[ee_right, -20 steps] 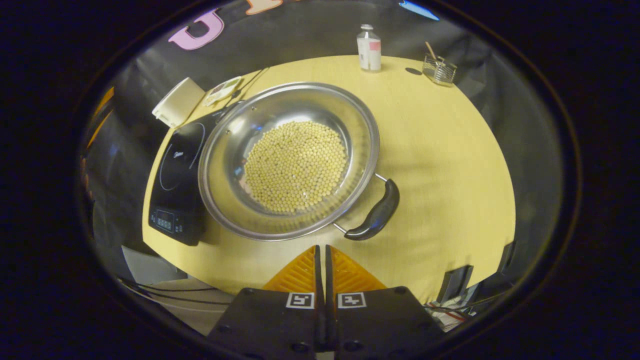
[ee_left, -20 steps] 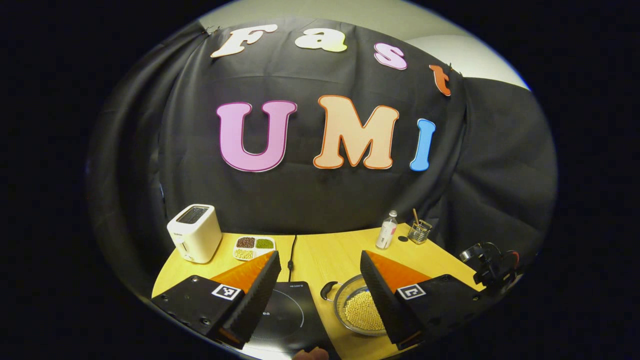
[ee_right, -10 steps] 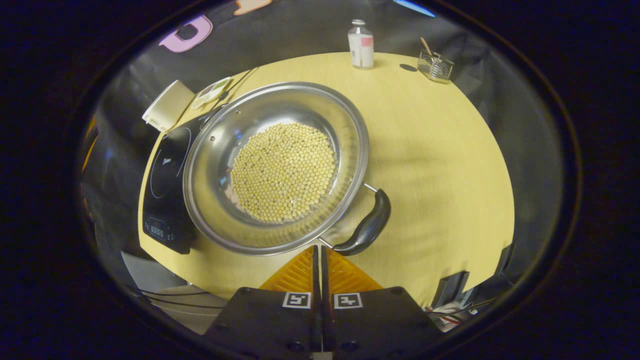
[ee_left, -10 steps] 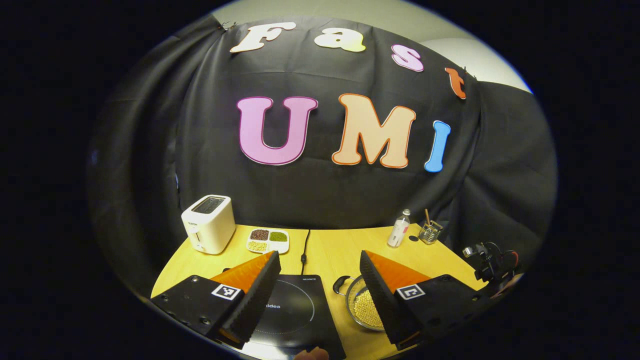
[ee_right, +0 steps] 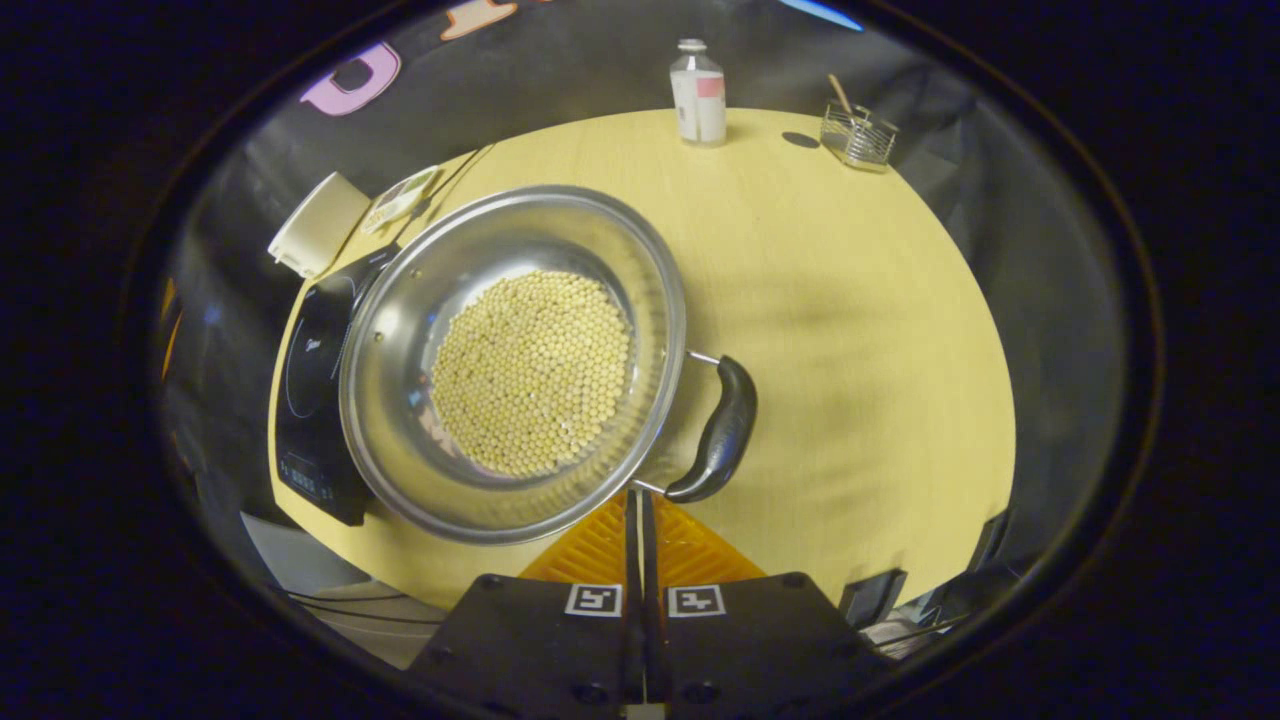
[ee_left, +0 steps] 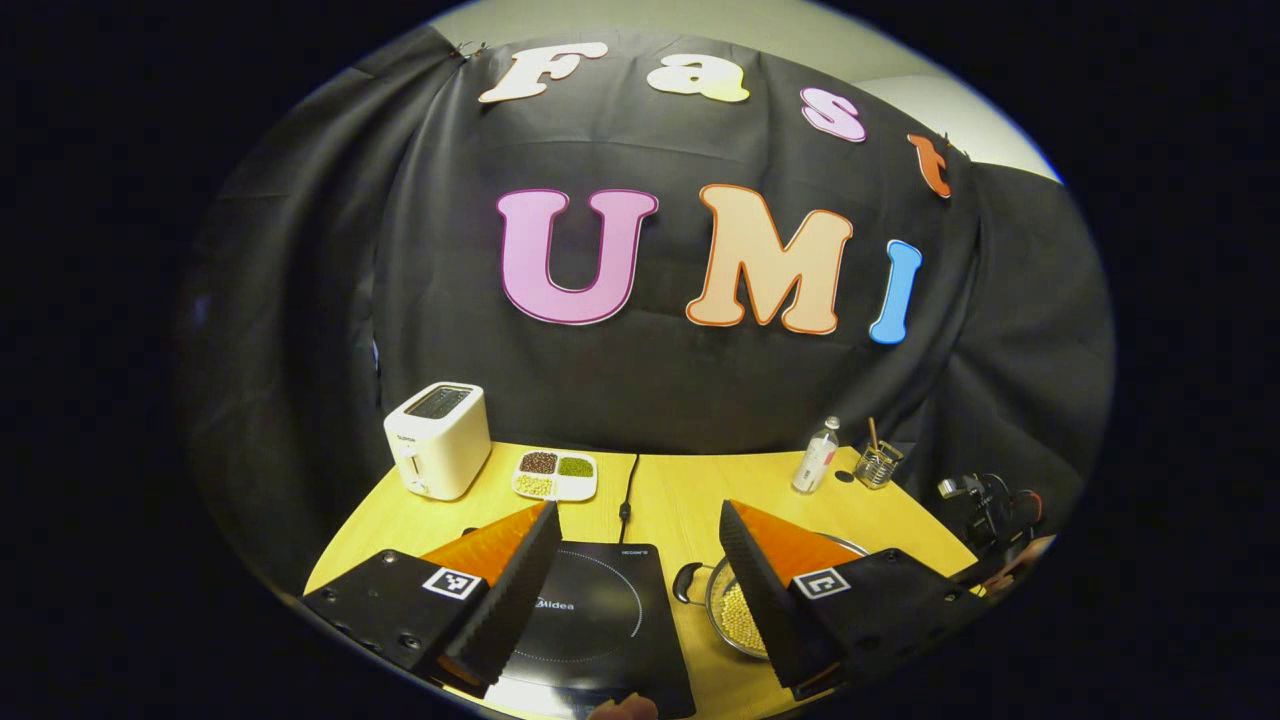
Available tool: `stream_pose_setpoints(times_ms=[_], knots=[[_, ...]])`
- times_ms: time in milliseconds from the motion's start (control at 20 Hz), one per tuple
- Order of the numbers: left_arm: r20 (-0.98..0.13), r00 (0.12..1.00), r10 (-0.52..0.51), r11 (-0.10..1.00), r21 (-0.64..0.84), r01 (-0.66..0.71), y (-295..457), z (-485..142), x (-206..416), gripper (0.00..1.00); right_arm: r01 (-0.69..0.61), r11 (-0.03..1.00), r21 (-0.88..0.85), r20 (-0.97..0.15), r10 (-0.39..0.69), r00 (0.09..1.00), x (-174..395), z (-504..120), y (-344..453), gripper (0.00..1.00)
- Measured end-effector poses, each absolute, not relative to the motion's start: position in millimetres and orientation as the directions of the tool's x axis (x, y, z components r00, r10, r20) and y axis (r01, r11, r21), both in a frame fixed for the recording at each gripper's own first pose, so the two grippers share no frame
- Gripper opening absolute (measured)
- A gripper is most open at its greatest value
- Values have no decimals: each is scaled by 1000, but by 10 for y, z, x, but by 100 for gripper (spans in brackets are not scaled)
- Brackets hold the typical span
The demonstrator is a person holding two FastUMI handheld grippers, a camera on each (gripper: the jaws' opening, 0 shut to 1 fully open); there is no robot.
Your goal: First push the handle of the pot to place it horizontally, then grasp the pot with both hands and set it on the induction cooktop.
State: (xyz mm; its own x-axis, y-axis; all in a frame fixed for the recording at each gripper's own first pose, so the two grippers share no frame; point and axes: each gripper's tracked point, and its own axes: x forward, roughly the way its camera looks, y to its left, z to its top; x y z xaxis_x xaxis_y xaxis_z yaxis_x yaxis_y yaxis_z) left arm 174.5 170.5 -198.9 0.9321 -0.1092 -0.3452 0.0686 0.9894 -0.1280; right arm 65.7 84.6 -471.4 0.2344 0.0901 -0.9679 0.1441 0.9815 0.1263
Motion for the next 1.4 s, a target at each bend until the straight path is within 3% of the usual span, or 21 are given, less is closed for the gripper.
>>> stream_pose_setpoints(times_ms=[800, 850, 900, 1200, 1300, 1400], knots=[[-400, 916, 18, 983, -160, -89, 1803, -2168, 1667, 96, 95, 987, 127, -969, 104, 224, 1102, -4763, 539, 2], [-409, 912, 18, 983, -162, -92, 1781, -2196, 1673, 93, 95, 987, 129, -969, 105, 222, 1105, -4764, 540, 2], [-420, 907, 15, 982, -164, -92, 1753, -2238, 1670, 97, 93, 988, 124, -970, 101, 223, 1108, -4764, 527, 0], [-518, 853, -58, 973, -221, -68, 1439, -2650, 1636, 97, 101, 991, 90, -957, 57, 285, 1120, -4582, 438, 3], [-556, 825, -102, 967, -249, -49, 1288, -2809, 1635, 97, 119, 990, 81, -944, 38, 329, 1205, -4483, 404, 10], [-593, 790, -153, 960, -277, -23, 1133, -2991, 1652, 97, 139, 987, 86, -932, 30, 361, 1282, -4372, 397, 24]])
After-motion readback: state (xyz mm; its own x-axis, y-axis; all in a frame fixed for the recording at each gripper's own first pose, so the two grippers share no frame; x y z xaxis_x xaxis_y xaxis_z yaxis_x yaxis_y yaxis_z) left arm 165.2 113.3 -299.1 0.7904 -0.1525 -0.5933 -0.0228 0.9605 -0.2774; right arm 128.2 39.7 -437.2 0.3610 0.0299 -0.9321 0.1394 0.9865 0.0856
